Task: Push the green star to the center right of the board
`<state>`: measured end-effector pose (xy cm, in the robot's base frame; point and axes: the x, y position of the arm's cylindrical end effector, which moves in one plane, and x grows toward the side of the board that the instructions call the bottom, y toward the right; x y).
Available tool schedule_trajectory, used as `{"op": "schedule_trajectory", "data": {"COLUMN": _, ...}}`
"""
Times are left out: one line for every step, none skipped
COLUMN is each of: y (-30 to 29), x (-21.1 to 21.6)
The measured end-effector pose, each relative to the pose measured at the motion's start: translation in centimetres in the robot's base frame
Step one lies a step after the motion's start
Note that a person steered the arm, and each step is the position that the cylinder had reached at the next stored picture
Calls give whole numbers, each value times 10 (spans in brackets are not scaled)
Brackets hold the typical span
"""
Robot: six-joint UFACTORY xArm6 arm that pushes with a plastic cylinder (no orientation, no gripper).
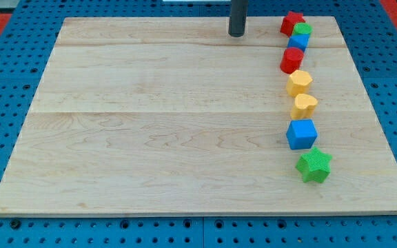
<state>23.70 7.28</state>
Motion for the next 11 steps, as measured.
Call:
{"op": "schedule_trajectory", "data": {"y": 0, "x": 9}}
{"op": "schedule_trajectory", "data": {"y": -41, "x": 32}}
{"op": "schedule_trajectory", "data": {"y": -78, "x": 97}}
{"op": "schedule_trajectory", "data": {"y": -84, "x": 208}}
{"op": "schedule_trajectory", "data": {"y": -79, "x": 302}}
{"op": "schedule_trajectory", "data": {"y": -73, "x": 368}}
{"op": "schedule_trajectory", "data": {"y": -67, "x": 381}}
{"op": "schedule_trajectory", "data": {"y": -64, "x": 382}}
{"op": "schedule_trajectory", "data": {"y": -40, "x": 381}}
{"op": "schedule_trajectory", "data": {"y": -35, "x": 381}}
{"op": "schedule_trajectory", "data": {"y": -33, "x": 381}}
